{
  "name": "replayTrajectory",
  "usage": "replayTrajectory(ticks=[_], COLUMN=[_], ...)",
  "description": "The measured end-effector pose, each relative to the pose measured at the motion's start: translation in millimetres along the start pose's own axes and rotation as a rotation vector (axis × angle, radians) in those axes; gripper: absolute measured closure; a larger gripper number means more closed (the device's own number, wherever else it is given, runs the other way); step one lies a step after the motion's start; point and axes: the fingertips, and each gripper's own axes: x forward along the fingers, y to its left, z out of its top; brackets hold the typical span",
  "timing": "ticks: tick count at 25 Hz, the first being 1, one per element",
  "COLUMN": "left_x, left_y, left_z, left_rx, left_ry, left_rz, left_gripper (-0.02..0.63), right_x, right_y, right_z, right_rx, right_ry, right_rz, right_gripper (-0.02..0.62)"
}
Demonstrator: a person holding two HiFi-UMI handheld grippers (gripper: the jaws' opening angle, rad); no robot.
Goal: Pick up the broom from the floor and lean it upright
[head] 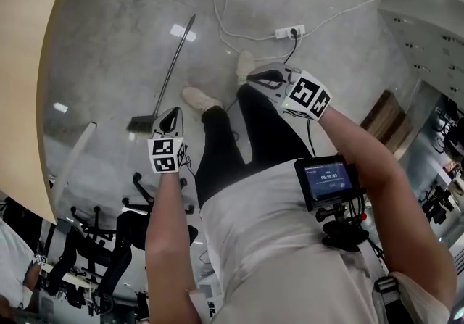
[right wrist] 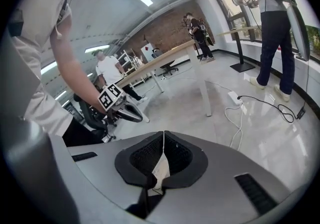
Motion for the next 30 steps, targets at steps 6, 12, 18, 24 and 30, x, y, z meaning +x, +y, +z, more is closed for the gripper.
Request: replayTrajectory(ticks=[6,12,18,24,30], left_x=[58.3,125.7,176.5,223.3,265.2], left_y=[-8.2,24.6,51.9,60.3,63.6], left_z=[-2.9,-24.8,-54.4,-84.7,-109.4], left_rx=[0.055,0.076,0.088,0.094,0.111], left_ry=[0.014,0.047,0.099,0.165,0.209], left_rz=[0.000,0.060,0.095,0.041,0.008], left_gripper=[0.597,0.597,0.595,0.595,0.595], right_x=[10.2,51.7,76.8,114.0,158.6], right_y=[-48.8,-71.7,-116.2,-149.0,-174.8], right_z=[-47.6,-87.7,-110.5,-135.5,-153.4], right_rx=[0.032,0.020,0.043,-0.001,-0.090], right_ry=[0.049,0.066,0.024,0.048,0.091], right_rz=[-0.102,-0.064,-0.086,-0.053,0.014], right_gripper=[0.578,0.577,0.577,0.577,0.577])
